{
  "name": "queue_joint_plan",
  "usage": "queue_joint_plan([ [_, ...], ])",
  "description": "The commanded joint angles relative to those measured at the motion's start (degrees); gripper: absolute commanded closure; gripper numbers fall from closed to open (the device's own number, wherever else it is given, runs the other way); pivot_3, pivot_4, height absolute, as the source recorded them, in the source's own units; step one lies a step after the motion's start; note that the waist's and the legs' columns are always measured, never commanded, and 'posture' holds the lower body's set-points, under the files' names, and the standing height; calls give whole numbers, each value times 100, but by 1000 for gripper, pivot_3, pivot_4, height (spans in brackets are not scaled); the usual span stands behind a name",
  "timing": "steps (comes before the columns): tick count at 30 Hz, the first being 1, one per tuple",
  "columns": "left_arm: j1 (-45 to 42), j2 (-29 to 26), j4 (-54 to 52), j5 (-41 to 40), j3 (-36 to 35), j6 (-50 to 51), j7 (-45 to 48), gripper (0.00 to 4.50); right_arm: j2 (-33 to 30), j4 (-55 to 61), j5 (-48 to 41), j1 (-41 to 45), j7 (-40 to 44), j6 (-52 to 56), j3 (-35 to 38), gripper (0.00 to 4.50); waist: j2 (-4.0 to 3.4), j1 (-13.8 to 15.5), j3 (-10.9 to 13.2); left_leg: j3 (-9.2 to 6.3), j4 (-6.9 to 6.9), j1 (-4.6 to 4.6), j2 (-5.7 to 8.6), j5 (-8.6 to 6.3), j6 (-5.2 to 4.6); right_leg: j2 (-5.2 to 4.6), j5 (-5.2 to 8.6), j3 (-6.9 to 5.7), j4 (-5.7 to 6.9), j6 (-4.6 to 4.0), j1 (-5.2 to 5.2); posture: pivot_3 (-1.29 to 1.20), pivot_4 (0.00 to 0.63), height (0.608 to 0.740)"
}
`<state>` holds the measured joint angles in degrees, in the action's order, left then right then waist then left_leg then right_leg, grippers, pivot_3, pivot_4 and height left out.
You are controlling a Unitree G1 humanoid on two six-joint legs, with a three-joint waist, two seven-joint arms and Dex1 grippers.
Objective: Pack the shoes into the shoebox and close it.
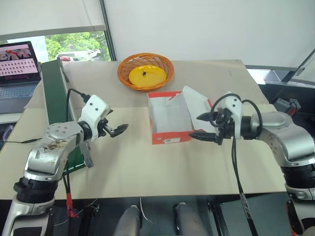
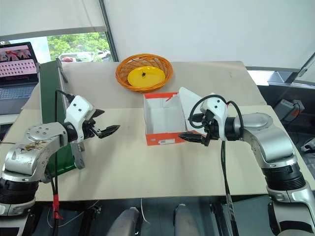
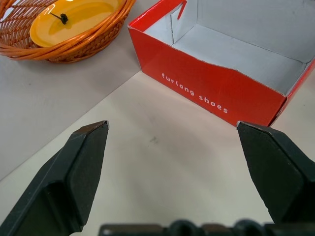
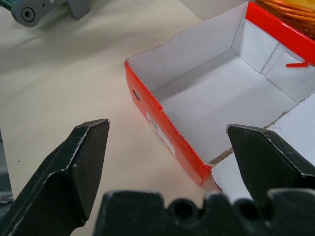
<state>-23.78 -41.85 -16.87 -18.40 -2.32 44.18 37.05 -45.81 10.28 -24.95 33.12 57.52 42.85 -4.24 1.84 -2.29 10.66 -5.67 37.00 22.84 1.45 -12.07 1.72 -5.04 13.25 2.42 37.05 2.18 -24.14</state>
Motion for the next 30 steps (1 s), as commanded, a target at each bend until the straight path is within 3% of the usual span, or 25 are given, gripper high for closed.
queue_joint_plan([
  [1, -96, 66, -245, -127, -129, 45, -46, 41, 87, -30, 42, 88, -82, -197, 107, 0, 0, -6, 0, 0, 0, 0, 0, 0, 0, 0, 0, 0, 0, 0, 0, 0, 150, 740],
  [5, -123, 307, -255, -351, -546, 212, -287, 41, 274, -169, 89, 111, -201, -241, 96, 0, 1, -8, -1, 1, 2, -3, -1, 0, 0, 1, 0, 0, 4, 0, 3, 0, 150, 740],
  [12, 159, 340, -150, -29, -1165, 199, -1032, 41, 576, -512, 191, 391, -172, -376, 12, 0, 1, -38, -1, 1, 1, -4, -2, 0, 0, 1, -1, 2, 4, -1, -1, 0, 150, 740],
  [17, 36, 903, -103, 198, -1740, 265, -2186, 41, 856, -877, 304, 722, -95, -599, -154, 0, 4, -10, -3, 1, 3, -7, -2, 0, 0, 1, -2, 1, 3, -1, 4, 0, 150, 740],
  [30, 159, 1331, -396, 338, -1487, 359, -2769, 41, 1187, -1121, 456, 946, 48, -768, -381, 0, 5, 2, -3, -3, 1, -1, 5, 0, 1, -5, -4, 1, 4, -1, -2, 0, 150, 740],
])
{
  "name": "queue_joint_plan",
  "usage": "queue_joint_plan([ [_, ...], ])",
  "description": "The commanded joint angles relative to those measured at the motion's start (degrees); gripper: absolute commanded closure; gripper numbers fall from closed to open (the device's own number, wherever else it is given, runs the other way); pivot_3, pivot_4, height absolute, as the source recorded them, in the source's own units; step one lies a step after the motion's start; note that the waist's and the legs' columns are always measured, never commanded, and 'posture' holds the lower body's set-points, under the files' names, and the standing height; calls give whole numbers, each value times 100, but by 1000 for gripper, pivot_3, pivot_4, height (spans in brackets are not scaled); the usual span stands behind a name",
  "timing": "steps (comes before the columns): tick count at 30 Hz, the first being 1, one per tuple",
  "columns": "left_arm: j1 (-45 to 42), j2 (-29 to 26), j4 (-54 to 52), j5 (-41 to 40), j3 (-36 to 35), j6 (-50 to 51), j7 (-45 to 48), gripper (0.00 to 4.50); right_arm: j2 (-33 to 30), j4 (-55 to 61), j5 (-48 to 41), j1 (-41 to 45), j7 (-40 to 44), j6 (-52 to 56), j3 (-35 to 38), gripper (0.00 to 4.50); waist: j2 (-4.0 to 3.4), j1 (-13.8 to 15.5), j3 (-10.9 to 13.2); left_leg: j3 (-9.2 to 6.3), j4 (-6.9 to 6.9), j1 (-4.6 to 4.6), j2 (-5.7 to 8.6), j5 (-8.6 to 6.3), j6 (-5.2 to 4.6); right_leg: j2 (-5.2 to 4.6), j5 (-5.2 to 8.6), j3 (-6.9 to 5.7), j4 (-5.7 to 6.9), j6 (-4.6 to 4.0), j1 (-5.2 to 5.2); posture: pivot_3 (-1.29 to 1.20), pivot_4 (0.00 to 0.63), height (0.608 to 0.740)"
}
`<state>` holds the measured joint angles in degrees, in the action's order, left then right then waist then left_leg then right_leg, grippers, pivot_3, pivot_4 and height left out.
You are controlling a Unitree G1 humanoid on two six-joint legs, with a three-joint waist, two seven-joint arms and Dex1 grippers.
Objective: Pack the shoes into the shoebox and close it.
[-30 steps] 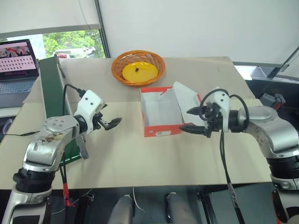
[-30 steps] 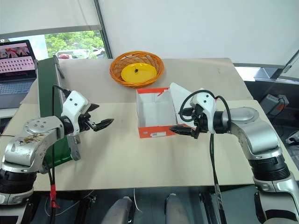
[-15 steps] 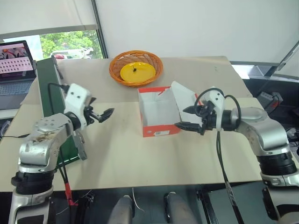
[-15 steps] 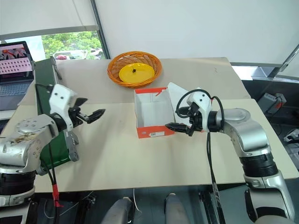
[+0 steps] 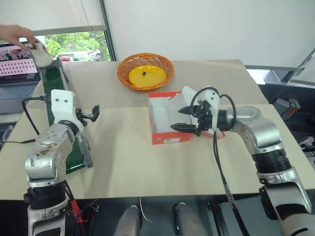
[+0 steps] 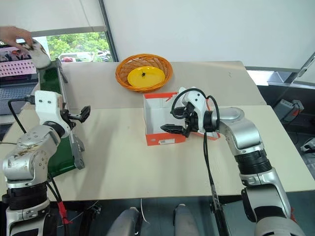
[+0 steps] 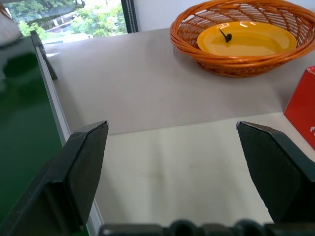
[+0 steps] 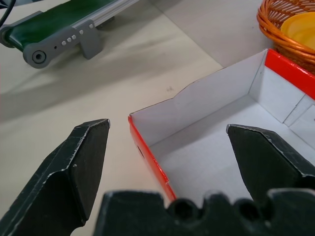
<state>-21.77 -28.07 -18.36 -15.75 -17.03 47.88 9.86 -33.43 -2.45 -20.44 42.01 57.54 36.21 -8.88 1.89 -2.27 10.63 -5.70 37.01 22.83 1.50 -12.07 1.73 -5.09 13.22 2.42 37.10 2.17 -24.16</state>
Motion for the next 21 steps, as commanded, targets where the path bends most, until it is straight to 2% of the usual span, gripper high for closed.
queue_joint_plan([
  [1, -56, -58, -225, 69, -14, -11, -52, 41, -56, 170, 4, 43, 48, -90, 88, 0, 0, 1, 0, 0, 0, 0, 0, 0, 0, 0, 0, 0, 0, 0, 0, 0, 150, 740],
  [12, -223, -242, 465, 488, -319, -344, -513, 41, 143, 639, -278, -74, -23, 219, 92, 0, 0, -22, 0, 1, 0, -2, -2, 0, 0, 2, 0, 0, 0, 0, 0, 0, 150, 740],
  [21, 134, -158, 718, 764, -892, -960, -931, 41, 508, 781, -366, -45, 37, 285, -153, 0, 3, -19, -2, -1, -1, -3, -2, 0, 0, 1, 0, 0, 1, -1, -2, 0, 150, 740],
])
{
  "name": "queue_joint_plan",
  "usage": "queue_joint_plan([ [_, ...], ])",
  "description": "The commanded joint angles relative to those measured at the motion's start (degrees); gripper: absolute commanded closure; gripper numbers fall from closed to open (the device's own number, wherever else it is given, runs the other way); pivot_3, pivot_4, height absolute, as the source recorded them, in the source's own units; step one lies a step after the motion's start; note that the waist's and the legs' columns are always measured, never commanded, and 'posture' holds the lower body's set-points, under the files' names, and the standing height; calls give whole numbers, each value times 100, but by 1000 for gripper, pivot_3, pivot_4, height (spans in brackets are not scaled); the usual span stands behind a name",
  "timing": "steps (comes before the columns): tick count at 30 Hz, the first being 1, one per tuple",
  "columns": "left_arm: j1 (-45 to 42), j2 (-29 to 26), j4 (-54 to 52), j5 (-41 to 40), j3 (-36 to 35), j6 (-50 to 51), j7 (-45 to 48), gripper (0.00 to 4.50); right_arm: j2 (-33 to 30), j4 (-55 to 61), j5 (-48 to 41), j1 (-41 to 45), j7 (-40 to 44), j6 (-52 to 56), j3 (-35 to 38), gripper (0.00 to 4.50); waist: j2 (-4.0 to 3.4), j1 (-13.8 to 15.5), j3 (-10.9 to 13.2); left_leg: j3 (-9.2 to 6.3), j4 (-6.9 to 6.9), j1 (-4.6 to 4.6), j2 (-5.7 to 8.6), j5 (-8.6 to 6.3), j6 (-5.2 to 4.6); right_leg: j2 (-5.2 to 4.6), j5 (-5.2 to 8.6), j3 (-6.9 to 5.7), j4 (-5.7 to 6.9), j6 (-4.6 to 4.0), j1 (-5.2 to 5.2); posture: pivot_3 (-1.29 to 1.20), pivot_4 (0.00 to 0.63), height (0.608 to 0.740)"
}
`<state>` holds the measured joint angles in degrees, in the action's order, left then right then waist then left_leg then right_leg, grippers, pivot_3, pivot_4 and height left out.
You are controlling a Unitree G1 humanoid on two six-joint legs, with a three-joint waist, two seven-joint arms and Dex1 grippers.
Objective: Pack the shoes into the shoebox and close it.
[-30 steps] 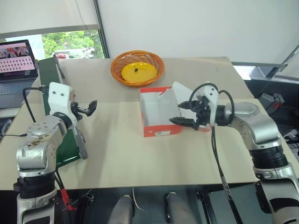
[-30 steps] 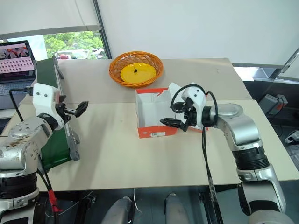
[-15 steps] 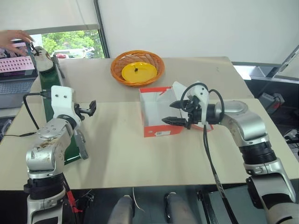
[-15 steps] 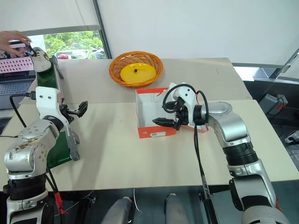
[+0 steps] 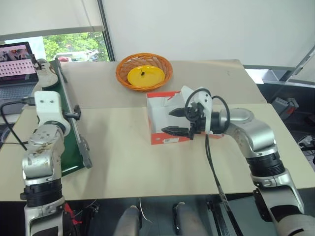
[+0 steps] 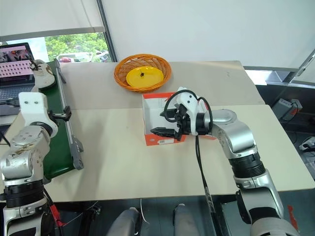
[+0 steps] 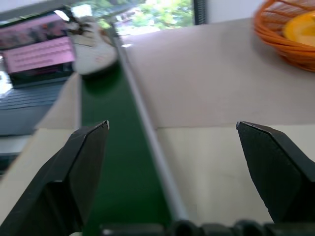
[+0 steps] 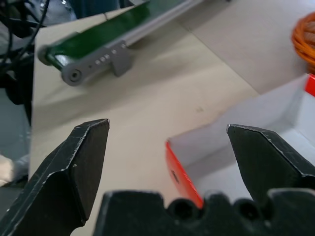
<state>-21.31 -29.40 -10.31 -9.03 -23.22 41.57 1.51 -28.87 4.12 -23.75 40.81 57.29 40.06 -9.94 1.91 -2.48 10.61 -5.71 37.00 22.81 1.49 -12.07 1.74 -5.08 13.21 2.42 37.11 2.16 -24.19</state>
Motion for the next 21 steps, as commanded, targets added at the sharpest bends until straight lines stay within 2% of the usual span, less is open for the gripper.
queue_joint_plan([
  [1, 116, -10, -97, 89, -293, -366, -109, 41, 55, 100, -24, 85, 96, -140, -63, 0, 0, 5, 0, 0, -1, 1, 0, 0, 0, 0, 0, 0, 0, 0, -2, 0, 150, 740],
  [8, 425, 124, -118, -100, -794, -518, -207, 41, 341, -612, 267, 605, 257, -926, -156, 0, 3, 3, -2, 1, 0, -3, -1, 0, 0, 1, -2, 0, 2, -2, -1, 0, 150, 740],
  [14, 357, 59, 36, -246, -1184, -503, -189, 41, 385, -791, 358, 746, 372, -1113, -209, 0, 10, 5, -6, -1, -1, -2, 0, 0, 1, 0, -2, -3, 0, -3, 0, 0, 150, 740],
  [21, -51, -311, 690, -290, -1073, -653, 57, 41, 368, -713, 386, 702, 364, -1081, -197, 0, 10, 6, -6, -1, -1, -4, -1, 0, 1, 1, -2, -3, 2, -3, 0, 0, 150, 740],
])
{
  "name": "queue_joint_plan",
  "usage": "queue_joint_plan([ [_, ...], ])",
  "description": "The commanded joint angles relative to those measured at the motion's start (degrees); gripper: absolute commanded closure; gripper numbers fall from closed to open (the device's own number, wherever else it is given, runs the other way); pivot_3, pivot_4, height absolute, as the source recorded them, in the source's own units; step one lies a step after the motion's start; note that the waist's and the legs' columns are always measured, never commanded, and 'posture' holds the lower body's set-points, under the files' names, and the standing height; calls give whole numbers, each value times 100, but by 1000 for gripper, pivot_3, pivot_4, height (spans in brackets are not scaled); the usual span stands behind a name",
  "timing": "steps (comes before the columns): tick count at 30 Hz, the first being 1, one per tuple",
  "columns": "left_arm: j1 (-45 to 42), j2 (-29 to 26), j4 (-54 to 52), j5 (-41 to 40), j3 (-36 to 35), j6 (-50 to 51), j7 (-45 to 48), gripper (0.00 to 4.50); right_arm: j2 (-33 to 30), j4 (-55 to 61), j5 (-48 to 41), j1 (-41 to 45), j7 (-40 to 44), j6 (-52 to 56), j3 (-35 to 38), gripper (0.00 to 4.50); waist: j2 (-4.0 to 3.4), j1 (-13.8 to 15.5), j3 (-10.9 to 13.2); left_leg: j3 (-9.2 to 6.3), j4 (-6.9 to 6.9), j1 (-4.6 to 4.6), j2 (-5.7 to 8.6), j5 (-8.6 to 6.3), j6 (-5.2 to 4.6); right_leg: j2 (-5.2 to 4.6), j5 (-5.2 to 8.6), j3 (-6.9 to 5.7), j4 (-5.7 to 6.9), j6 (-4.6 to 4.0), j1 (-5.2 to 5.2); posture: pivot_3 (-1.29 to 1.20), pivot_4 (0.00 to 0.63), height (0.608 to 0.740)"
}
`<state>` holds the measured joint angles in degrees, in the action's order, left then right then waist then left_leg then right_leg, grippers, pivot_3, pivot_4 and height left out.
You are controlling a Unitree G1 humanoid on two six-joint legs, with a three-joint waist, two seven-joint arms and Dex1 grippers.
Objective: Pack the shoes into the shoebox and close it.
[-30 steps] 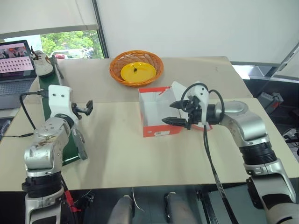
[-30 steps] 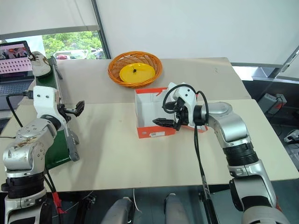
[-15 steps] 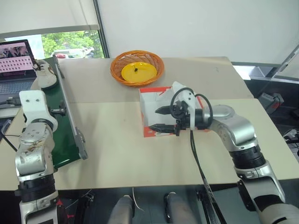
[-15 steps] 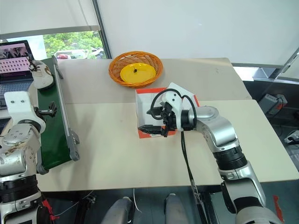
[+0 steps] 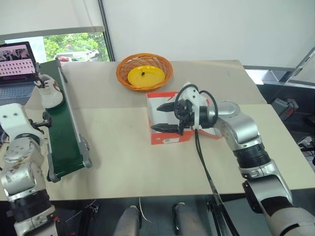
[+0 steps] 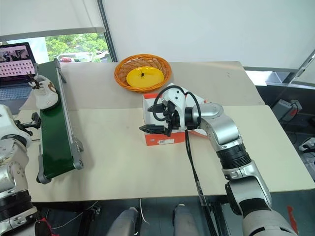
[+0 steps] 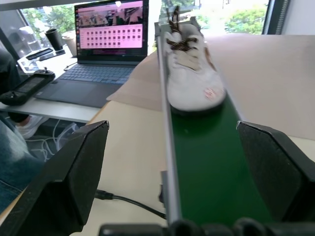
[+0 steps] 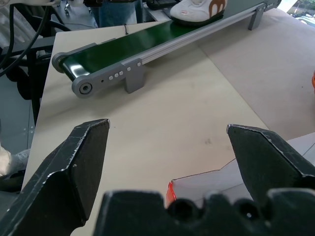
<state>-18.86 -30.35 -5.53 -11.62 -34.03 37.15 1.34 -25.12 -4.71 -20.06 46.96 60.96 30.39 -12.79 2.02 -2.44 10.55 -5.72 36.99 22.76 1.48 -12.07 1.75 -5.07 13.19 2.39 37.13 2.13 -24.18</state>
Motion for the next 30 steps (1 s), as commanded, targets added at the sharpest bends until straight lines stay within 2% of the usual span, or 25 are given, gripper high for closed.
queue_joint_plan([
  [1, -376, -244, 318, -28, 20, -229, 78, 41, -16, 181, 24, 79, -9, -109, 100, 0, 0, 6, 0, 0, 0, 0, 0, 0, 0, 0, 0, -1, 0, 0, 0, 0, 150, 740],
  [8, -900, -188, 1066, -275, -86, -351, 88, 41, -122, 364, 37, -40, -71, -21, 199, 0, 2, 1, -1, -2, -2, 3, 1, 0, 1, -2, 0, -2, -1, 0, -4, 0, 150, 740],
  [14, -1259, 168, 1640, -976, -650, 177, -285, 41, -247, 510, 29, -97, -170, 66, 253, 0, 4, -10, -2, -1, -2, 2, 1, 0, 1, -3, -1, -2, 1, 0, -6, 0, 150, 740],
  [17, -1379, 383, 1801, -1368, -954, 472, -489, 722, -316, 565, 26, -105, -200, 101, 269, 0, 6, -8, -3, -1, -2, 2, 2, 0, 1, -5, -1, -2, 2, 0, -6, 0, 150, 740],
  [18, -1378, 401, 1784, -1434, -936, 539, -470, 1241, -335, 587, 22, -105, -205, 110, 270, 0, 7, -8, -4, -2, -2, 2, 2, 0, 1, -5, -1, -2, 1, 1, -6, 0, 150, 740],
  [19, -1369, 427, 1744, -1493, -896, 601, -433, 1487, -349, 605, 15, -100, -209, 122, 276, 0, 9, -4, -5, -2, -2, 3, 2, 0, 1, -5, -1, -2, 2, 1, -6, 0, 150, 740],
  [27, -1563, 648, 1097, -2162, -799, 660, -286, 4308, -412, 651, 35, -96, -237, 127, 255, 0, 14, 25, -8, -6, 0, 0, 3, 7, 13, -4, -3, -5, 5, 1, -1, 0, 150, 740],
  [30, -1736, 768, 549, -2689, -625, 776, 7, 4488, -405, 662, 31, -107, -257, 135, 248, 0, 23, 33, -13, -11, 0, 9, 3, 8, 15, -5, -4, -8, 2, 1, -5, 0, 150, 740],
])
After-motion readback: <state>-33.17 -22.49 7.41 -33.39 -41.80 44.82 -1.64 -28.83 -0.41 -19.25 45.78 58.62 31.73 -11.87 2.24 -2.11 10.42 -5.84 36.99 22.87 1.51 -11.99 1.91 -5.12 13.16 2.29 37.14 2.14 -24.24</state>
